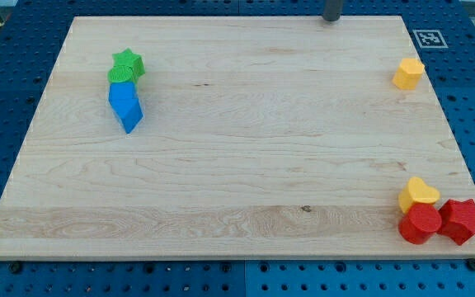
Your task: Point your arm at the yellow hexagon
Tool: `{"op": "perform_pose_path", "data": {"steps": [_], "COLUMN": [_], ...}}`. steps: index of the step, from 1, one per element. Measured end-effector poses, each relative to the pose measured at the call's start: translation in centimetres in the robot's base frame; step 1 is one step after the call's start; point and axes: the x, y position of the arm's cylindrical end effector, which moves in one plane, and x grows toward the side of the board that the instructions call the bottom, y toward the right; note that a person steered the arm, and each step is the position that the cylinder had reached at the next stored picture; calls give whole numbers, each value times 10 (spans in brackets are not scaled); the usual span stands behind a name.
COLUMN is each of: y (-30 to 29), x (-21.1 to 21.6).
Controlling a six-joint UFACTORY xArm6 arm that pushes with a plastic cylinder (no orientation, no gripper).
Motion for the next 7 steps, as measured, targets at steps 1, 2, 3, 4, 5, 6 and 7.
{"op": "perform_pose_path", "data": {"steps": [1,2,3,4,5,6,7], "y": [3,5,6,8,12,23,55], "x": [0,0,0,0,0,0,11]}}
